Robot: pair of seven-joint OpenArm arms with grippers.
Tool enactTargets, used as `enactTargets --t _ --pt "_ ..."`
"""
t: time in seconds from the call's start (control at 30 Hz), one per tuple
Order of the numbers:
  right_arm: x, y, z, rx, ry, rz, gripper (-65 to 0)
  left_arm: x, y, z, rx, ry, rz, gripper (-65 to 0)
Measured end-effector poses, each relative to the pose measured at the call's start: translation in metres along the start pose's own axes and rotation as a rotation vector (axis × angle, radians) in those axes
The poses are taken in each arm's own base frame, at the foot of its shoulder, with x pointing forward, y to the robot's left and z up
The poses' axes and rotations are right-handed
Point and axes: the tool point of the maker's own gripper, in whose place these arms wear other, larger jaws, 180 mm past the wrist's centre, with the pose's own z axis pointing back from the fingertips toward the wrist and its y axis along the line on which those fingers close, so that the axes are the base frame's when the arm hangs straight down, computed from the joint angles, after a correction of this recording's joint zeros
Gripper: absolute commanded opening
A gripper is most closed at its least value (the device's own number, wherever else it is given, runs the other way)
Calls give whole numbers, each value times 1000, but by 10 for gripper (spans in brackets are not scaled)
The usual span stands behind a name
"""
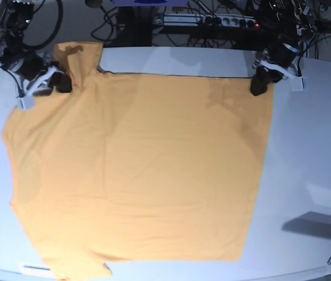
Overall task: Fold the T-shirt properly
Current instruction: 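Move the left gripper to the opposite shoulder corner and grasp it, then lift both shoulder corners and pull them apart to stretch the shirt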
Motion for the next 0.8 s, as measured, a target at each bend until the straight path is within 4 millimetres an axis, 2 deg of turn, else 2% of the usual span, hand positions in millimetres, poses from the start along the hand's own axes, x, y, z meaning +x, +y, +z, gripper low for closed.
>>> enactTargets --t 0.27,0.4,0.6,0.8 --pt "0 0 0 0 0 1 -647 0 1 1 3 0 0 -650" --pt "1 -2 2 -3 1 4 -647 6 14 11 48 -22 12 -650" --pt "8 -26 21 -74 -20 -8 -647 11 30 36 129 -2 -35 -650" --pt "8 -33 27 -95 -14 -5 -647 10 25 38 129 17 -65 -650"
